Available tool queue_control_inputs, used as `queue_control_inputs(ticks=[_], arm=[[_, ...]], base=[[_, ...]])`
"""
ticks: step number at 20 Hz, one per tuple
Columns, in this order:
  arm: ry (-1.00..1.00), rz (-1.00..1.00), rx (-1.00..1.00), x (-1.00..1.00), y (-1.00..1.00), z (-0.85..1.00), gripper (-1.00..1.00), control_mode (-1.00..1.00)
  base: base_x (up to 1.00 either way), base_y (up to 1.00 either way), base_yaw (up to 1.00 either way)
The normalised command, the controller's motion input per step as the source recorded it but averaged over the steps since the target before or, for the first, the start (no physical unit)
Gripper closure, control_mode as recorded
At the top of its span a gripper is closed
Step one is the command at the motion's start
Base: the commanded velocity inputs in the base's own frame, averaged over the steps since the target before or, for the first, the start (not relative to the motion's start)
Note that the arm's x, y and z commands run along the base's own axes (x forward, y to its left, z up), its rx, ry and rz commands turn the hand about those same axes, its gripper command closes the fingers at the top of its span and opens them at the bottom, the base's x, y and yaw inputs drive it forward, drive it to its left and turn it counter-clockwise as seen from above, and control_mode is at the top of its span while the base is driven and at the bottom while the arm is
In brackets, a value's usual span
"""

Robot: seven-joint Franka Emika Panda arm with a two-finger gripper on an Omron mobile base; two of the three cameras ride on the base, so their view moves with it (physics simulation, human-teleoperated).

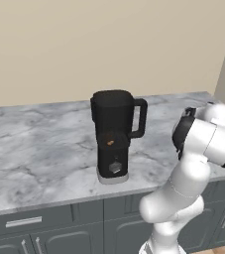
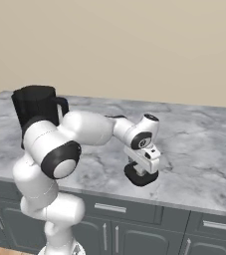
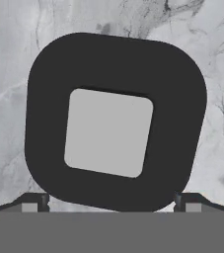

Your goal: Open the blender lid, put the tangerine in the blender, close the lid, and start the blender.

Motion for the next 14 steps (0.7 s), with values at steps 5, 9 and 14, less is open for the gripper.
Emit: queue_control_inputs(ticks=[5, 9, 14], arm=[[0.00, 0.02, 0.00, 0.32, 0.00, -0.10, -1.00, -1.00], [0.00, 0.00, 0.00, 0.25, -0.02, -0.31, -1.00, -1.00], [0.00, 0.00, 0.00, 0.04, -0.13, -0.26, -1.00, -1.00]], base=[[0.00, 0.00, 0.00], [0.00, 0.00, 0.00], [0.00, 0.00, 0.00]])
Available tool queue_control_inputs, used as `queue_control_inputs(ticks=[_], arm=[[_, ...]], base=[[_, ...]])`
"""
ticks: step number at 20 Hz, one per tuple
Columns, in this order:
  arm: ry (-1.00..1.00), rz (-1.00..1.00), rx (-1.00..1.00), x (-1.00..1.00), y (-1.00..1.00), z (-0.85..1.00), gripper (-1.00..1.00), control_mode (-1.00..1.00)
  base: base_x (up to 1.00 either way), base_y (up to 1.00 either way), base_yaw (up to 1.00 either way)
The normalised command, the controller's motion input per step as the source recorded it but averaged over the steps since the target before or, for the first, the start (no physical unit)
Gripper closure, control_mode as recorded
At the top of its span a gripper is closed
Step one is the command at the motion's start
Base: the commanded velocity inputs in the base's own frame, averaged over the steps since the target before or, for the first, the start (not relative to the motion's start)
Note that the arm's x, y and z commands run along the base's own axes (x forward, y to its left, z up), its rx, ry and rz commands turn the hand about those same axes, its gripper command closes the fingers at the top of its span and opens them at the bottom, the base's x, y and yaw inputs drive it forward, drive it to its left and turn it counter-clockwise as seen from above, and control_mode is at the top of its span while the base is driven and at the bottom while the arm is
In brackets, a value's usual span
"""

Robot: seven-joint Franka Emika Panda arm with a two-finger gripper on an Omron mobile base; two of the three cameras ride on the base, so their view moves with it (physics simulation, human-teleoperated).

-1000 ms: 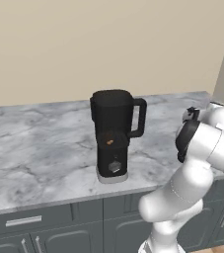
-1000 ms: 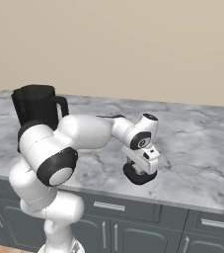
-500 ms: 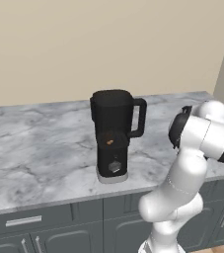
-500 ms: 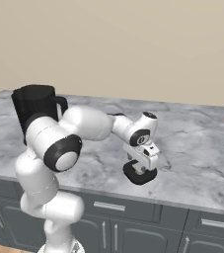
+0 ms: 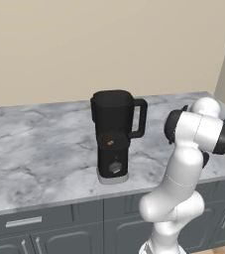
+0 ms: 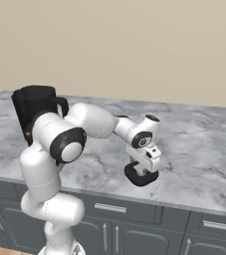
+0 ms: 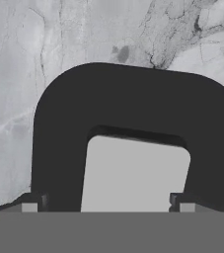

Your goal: Open the blender lid, put the tangerine in the blender, close the lid, and start the blender.

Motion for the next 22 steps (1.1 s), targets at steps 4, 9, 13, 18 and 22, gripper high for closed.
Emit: queue_control_inputs(ticks=[4, 9, 13, 18, 22], arm=[[0.00, 0.00, 0.00, 0.00, 0.00, -0.11, -1.00, -1.00], [0.00, 0.00, 0.00, 0.00, -0.01, -0.08, -1.00, -1.00], [-0.02, 0.00, 0.00, 0.00, -0.04, -0.02, -1.00, -1.00], [-0.06, 0.00, 0.00, 0.00, -0.03, -0.03, -1.00, -1.00], [-0.03, 0.00, 0.00, 0.00, 0.00, -0.06, -1.00, -1.00]], base=[[0.00, 0.00, 0.00], [0.00, 0.00, 0.00], [0.00, 0.00, 0.00], [0.00, 0.00, 0.00], [0.00, 0.00, 0.00]])
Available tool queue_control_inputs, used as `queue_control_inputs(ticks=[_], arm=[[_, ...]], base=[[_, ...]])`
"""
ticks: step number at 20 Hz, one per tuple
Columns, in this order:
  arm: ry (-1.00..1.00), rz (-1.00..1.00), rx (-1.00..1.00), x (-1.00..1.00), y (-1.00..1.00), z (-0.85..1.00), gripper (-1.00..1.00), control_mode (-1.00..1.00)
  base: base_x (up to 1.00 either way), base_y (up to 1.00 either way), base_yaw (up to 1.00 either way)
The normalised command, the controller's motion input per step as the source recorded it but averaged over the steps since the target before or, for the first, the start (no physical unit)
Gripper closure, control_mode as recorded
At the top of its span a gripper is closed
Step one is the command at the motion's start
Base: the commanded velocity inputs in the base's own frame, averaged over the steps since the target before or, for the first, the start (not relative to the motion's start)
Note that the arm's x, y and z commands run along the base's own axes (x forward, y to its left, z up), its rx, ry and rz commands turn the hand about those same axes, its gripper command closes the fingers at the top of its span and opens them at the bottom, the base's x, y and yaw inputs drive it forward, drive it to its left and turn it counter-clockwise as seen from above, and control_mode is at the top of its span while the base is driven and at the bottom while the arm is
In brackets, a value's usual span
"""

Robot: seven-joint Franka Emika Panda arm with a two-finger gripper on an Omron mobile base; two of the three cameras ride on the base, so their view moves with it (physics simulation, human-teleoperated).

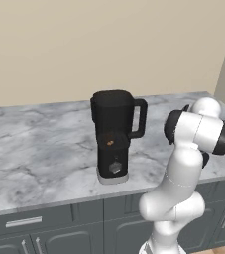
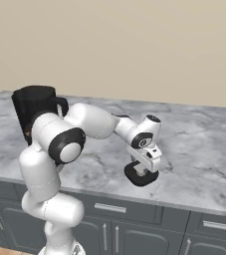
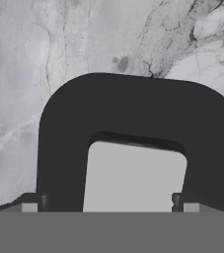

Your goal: Open the blender lid, put the tangerine in the blender, close the lid, and start the blender.

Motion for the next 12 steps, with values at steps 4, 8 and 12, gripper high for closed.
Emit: queue_control_inputs(ticks=[4, 8, 12], arm=[[0.00, 0.00, 0.00, 0.00, -0.03, -0.06, -1.00, -1.00], [0.00, 0.00, -0.01, 0.00, 0.00, -0.43, -1.00, -1.00], [0.00, 0.00, -0.02, 0.00, 0.00, -0.53, -1.00, -1.00]], base=[[0.00, 0.00, 0.00], [0.00, 0.00, 0.00], [0.00, 0.00, 0.00]])
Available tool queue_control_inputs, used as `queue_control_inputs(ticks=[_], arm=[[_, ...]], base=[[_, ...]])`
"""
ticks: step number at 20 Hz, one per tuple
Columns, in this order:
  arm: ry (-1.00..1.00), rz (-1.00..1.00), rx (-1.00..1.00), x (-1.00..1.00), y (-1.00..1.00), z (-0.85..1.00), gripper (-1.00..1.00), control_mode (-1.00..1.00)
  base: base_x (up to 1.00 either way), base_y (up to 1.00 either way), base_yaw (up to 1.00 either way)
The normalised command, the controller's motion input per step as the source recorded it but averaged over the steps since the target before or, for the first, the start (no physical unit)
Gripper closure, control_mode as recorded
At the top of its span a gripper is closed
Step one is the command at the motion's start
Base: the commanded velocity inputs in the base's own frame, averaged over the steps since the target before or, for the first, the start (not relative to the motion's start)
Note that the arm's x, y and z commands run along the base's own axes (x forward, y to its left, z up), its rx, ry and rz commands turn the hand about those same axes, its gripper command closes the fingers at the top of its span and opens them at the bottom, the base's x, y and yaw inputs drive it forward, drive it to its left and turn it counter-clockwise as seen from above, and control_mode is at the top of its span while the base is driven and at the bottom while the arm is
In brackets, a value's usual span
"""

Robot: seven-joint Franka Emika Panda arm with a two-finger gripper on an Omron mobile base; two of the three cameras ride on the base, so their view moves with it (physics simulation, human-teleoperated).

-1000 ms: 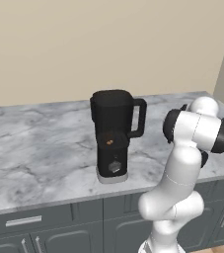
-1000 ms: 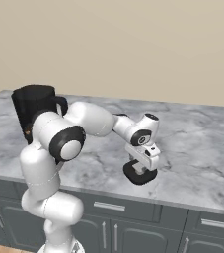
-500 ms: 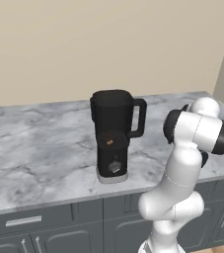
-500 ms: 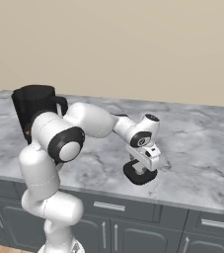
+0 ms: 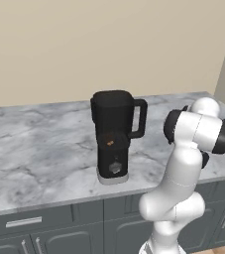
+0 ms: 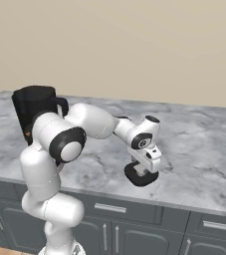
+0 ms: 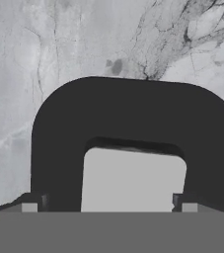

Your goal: Open the blender lid, put the tangerine in the blender, close the lid, and start the blender.

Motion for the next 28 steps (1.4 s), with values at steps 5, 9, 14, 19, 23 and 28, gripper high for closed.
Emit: queue_control_inputs(ticks=[5, 9, 14, 19, 23, 28], arm=[[0.00, 0.00, 0.00, 0.00, -0.11, -0.34, -1.00, -1.00], [-0.02, 0.00, 0.00, -0.02, -0.16, 0.00, -1.00, -1.00], [0.00, 0.00, 0.00, 0.00, 0.00, -0.23, -1.00, -1.00], [0.00, 0.00, 0.00, 0.00, 0.00, -0.57, -1.00, -1.00], [0.00, 0.00, 0.00, 0.00, 0.00, -0.62, -1.00, -1.00], [0.00, 0.00, -0.02, 0.00, 0.17, -0.54, 1.00, -1.00]], base=[[0.00, 0.00, 0.00], [0.00, 0.00, 0.00], [0.00, 0.00, 0.00], [0.00, 0.00, 0.00], [0.00, 0.00, 0.00], [0.00, 0.00, 0.00]])
